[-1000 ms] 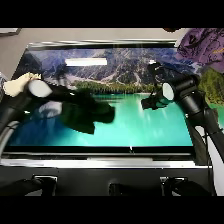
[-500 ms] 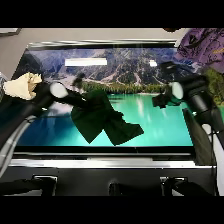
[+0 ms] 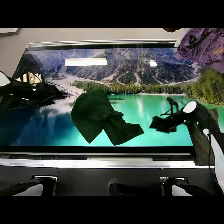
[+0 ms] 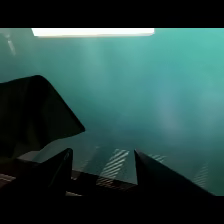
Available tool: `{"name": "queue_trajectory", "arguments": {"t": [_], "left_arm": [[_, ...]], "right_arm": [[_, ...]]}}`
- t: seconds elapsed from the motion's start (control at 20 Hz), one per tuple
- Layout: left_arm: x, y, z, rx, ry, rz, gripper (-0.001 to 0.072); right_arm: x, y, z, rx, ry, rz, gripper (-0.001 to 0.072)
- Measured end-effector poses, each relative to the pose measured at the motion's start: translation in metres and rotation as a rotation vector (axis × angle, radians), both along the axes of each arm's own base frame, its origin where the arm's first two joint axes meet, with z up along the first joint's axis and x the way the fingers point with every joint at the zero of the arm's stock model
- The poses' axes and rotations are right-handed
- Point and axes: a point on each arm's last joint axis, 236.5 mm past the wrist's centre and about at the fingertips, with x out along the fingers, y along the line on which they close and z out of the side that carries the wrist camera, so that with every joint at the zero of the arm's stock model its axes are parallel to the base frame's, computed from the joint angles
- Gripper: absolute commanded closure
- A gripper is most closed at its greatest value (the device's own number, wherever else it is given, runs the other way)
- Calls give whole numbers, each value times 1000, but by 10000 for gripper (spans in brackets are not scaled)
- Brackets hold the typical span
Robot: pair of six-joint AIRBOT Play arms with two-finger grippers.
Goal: Fold the clothes and pants, and hang the long-sleeved shirts on hangers.
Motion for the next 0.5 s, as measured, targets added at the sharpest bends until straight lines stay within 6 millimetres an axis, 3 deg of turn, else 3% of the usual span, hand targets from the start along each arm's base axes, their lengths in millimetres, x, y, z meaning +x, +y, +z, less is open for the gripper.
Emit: {"name": "queue_trajectory", "arguments": {"t": [0.2, 0.5], "left_arm": [[-2, 14, 1, 5, 6, 23, 69], [-2, 19, 1, 6, 9, 29, 69]], "right_arm": [[-6, 28, -11, 150, -9, -61, 253], [2, 40, -15, 202, -44, -109, 254]]}}
